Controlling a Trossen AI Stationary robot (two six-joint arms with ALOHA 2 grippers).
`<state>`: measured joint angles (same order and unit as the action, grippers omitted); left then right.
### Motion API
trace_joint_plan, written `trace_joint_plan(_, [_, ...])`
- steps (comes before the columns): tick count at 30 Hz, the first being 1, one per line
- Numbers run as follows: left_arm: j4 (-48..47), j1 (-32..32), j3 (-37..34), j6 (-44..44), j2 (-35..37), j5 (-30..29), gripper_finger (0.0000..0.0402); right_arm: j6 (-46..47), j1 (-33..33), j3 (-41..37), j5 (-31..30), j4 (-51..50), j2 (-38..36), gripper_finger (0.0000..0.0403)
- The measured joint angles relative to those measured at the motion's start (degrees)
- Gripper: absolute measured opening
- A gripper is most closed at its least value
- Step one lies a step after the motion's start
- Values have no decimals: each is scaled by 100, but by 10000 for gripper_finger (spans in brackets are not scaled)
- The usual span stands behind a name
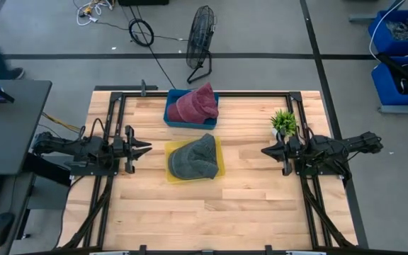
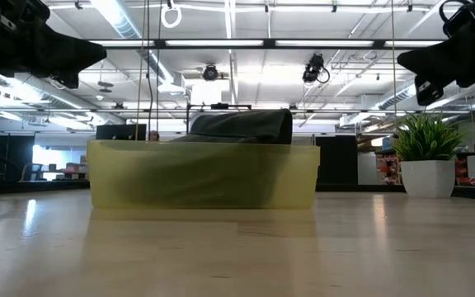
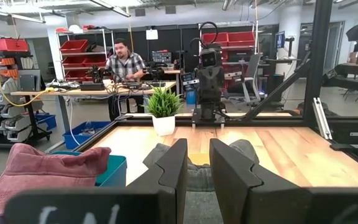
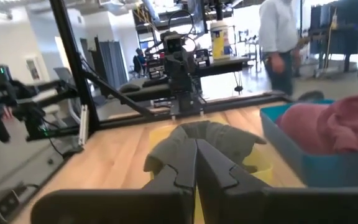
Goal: Pick & Place hat
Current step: Return to home position
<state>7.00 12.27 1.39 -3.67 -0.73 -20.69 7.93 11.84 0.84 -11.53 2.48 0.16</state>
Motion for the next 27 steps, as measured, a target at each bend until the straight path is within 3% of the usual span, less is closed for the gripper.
trace_joint_plan(7, [9,0,0,7,0,-42,71,363,0,0,1,0,0,11])
trace_joint_plan(12, [38,0,0,611,0,-766,71,363,0,4,2,-2,2,11])
trace_joint_plan(27, [5,0,0,709,0,-769,71,360,0,4,2,-2,4,11])
